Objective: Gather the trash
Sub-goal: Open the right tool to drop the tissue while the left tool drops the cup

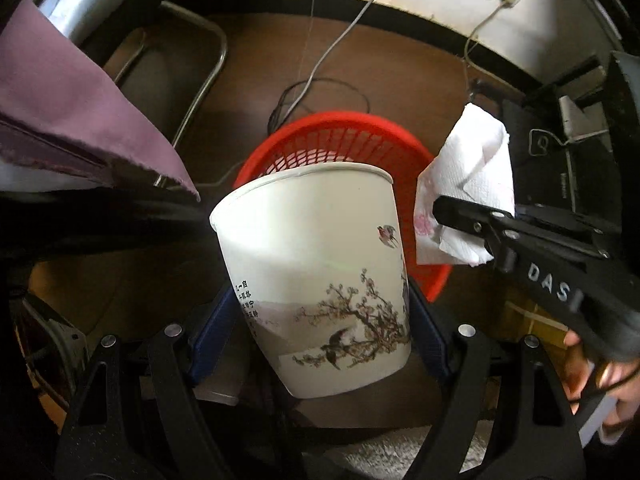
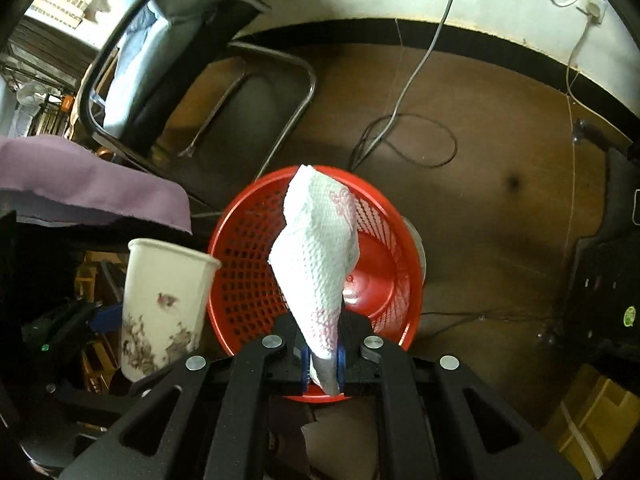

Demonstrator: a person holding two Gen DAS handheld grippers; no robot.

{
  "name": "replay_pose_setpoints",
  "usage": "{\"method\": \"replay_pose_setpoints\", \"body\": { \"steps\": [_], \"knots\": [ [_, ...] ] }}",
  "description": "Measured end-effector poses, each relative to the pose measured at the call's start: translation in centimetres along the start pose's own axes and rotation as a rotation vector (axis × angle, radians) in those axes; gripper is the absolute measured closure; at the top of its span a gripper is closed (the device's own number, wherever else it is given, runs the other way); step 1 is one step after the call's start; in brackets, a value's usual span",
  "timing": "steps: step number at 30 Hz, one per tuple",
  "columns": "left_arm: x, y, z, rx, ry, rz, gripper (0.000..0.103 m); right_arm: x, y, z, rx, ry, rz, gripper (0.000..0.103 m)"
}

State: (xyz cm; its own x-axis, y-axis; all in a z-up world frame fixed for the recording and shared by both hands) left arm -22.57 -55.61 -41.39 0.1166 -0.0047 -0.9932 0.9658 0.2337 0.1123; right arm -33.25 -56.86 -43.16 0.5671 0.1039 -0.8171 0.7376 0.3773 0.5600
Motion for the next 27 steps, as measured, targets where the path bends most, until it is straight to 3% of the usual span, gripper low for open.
{"method": "replay_pose_setpoints", "body": {
  "steps": [2,3,5,9,14,20,27],
  "knots": [
    [0.8,-0.6,0.4,-0.007,0.011,0.01,0.026,0.7,0.1,-0.1,-0.004,0.017,-0.008,0.083],
    [1.0,-0.8,0.6,-0.008,0.013,0.012,0.025,0.8,0.1,-0.1,-0.001,0.015,-0.012,0.068],
    [1.1,-0.9,0.6,-0.01,0.023,0.01,0.025,0.7,-0.2,0.2,0.008,0.006,-0.046,0.049],
    [1.3,-1.1,0.4,-0.007,0.046,-0.006,0.023,0.1,-0.2,0.9,-0.002,-0.011,-0.053,0.048],
    [0.4,-0.8,0.2,-0.025,0.026,-0.019,0.015,-1.5,0.0,1.1,-0.003,-0.044,-0.057,0.047],
    [-1.3,-0.3,-0.4,-0.021,0.002,-0.011,0.015,-3.9,1.2,1.8,-0.021,-0.093,-0.056,0.047],
    [-7.6,-0.6,-2.1,0.021,-0.149,-0.017,0.015,-9.5,3.9,2.9,-0.077,-0.188,-0.09,0.04]
  ]
}}
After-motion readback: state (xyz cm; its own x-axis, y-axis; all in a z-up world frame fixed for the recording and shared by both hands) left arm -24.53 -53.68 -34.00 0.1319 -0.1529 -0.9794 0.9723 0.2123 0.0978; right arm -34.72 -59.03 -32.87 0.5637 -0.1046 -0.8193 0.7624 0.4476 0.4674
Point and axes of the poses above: each gripper's, at about its wrist camera, not at the fingertips, and x roughly the way its jaws point, y to its left, z to its top, the point moved 9 cm from there along x, roughly the way its jaws point, and after that the axes turned 12 degrees about z, right-handed, at the moved point
